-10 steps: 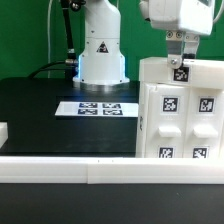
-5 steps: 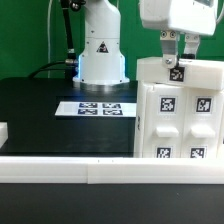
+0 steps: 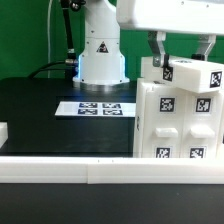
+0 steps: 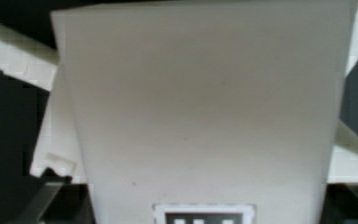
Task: Assemble cabinet
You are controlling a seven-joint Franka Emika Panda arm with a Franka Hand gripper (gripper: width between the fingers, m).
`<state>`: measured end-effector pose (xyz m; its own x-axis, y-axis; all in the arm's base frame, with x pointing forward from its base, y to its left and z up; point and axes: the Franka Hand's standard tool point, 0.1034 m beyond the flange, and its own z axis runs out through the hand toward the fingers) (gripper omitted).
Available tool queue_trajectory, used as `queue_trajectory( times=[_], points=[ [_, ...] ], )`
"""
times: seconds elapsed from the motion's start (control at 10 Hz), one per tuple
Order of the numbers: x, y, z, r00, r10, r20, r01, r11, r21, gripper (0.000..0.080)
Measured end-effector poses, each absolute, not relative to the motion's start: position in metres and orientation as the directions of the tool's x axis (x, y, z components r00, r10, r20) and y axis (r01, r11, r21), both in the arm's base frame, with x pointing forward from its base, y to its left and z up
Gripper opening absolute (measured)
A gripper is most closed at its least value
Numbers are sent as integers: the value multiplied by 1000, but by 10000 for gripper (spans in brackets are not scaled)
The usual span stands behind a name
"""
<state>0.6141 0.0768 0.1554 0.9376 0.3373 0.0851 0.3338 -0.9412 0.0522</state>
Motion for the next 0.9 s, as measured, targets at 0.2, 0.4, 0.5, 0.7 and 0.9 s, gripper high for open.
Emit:
queue_trajectory(
  times=[0.2, 0.4, 0.5, 0.7, 0.9],
  points=[
    [616, 80, 156, 987, 124, 106, 121, -992, 33, 558],
    [616, 85, 156, 992, -54, 118, -56, -998, 12, 558],
    [617, 85, 157, 983, -139, 120, -140, -990, 2, 558],
    [616, 85, 157, 963, -241, 118, -241, -970, -11, 558],
    [616, 85, 156, 927, -358, 112, -357, -934, -25, 558]
  ],
)
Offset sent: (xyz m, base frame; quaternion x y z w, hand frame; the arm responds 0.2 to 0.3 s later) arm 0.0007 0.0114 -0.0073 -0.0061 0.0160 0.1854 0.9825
